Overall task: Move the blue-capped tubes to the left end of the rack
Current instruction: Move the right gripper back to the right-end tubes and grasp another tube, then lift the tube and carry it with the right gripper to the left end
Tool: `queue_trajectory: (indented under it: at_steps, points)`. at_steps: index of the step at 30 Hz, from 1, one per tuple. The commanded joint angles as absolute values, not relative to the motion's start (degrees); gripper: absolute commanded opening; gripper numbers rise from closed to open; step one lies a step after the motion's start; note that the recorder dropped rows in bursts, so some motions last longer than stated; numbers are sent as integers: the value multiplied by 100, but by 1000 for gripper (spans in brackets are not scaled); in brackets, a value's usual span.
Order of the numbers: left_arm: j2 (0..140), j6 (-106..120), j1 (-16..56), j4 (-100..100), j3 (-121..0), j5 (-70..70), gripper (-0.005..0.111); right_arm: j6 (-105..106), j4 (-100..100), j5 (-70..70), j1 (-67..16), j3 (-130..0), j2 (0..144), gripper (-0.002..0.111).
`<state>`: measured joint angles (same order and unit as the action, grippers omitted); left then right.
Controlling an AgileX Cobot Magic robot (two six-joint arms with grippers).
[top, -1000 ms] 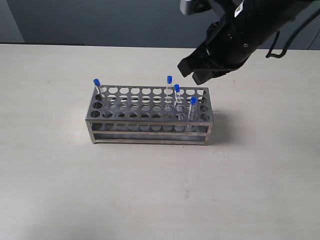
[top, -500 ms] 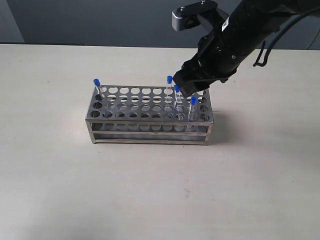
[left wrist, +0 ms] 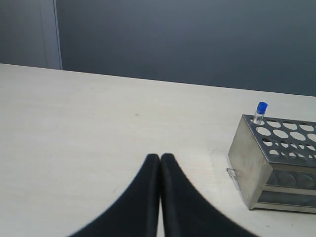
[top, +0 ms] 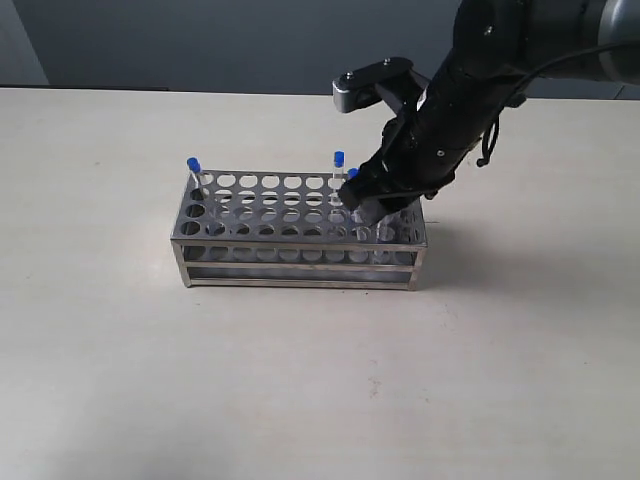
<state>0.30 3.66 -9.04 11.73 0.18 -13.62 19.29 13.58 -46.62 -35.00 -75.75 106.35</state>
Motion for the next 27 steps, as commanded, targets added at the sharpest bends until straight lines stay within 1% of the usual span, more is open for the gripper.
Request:
queue_trajectory:
  at_steps: [1,4,5,6,21,27]
  points:
    - [0,364,-840,1170,0,-1378,1,1934,1223,-4463,-3493,-7560,10785,33]
    - [0,364,-840,1170,0,-1378,1,1934,1182,-4484,-3493,-7560,10850,6]
    - [0,364,-840,1170,0,-1378,1,1934,1182,-4484,-3493,-7560,10850,-1]
    - [0,364,-840,1170,0,-1378,1,1934,1182,-4484,-3493,-7560,10824,1]
    - [0,364,-840,1170,0,-1378,1,1956,1182,-4714,-3513,-7570,9826,0]
    - [0,364,-840,1170,0,-1378,1,1956,1186,-4770,-3722,-7570,9450,0]
